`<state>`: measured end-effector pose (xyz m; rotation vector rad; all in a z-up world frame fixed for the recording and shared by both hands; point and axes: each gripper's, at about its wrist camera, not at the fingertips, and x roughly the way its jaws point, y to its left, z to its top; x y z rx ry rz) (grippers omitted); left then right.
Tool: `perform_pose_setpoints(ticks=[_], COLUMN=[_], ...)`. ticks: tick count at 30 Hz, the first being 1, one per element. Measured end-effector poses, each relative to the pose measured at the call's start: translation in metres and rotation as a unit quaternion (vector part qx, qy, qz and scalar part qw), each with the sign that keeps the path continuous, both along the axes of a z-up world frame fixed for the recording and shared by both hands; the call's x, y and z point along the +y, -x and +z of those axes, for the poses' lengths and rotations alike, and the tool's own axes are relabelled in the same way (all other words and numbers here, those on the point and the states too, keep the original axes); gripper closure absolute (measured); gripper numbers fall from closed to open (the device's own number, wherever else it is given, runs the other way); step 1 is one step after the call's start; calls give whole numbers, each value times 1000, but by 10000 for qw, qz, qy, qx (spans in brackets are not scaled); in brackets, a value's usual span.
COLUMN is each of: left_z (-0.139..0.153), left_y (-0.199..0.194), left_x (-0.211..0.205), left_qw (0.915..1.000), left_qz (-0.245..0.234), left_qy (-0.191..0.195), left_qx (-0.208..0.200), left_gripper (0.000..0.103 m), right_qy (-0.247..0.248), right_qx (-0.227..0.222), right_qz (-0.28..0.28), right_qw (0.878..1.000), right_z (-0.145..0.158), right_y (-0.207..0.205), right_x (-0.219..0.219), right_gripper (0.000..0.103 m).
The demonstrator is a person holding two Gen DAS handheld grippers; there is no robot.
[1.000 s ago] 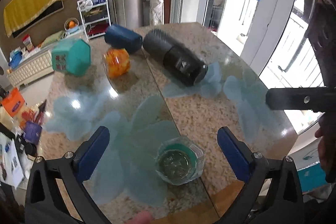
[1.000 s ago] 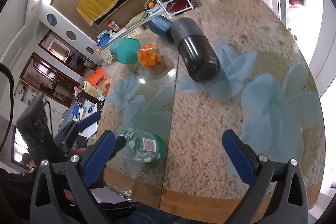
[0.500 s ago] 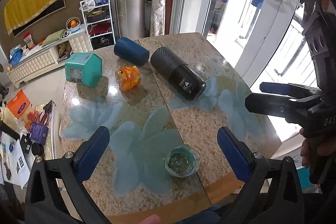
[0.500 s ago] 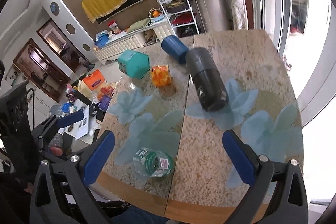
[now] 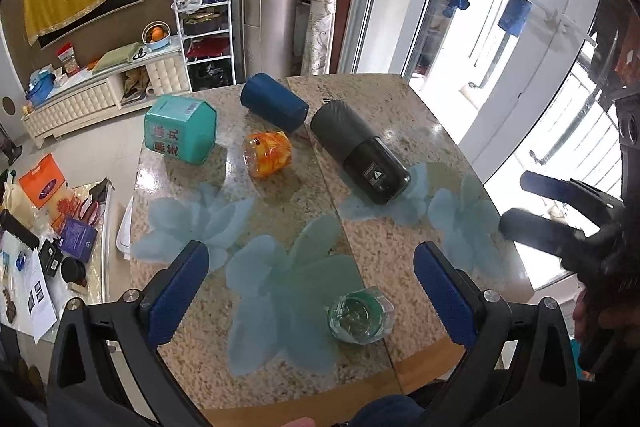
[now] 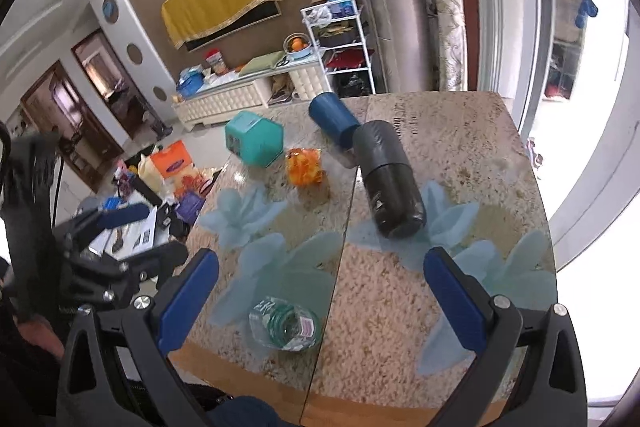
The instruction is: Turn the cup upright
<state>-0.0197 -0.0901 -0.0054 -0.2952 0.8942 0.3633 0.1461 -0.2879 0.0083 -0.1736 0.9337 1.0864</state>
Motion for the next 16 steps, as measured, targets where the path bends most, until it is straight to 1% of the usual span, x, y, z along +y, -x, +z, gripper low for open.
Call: perform_pose_setpoints(ticks=[4, 11, 16], left_z=[2, 3, 7], left_y=[1, 4, 5], left_x=[-1, -4, -6], left_qw=[10000, 10000, 9999], left_qz=[-37, -64, -92], left_qy=[-32, -55, -70], left_qx=[9, 32, -47], left_gripper=[0, 0, 0], right_qy=[19, 49, 50], right_qx=[-173, -133, -90], right_qz=[112, 40, 13], right_qw=[9998, 9999, 9999], right_z=[3, 1, 1], right_y=[8, 10, 11], right_x=[3, 1, 0], right_gripper=[0, 0, 0])
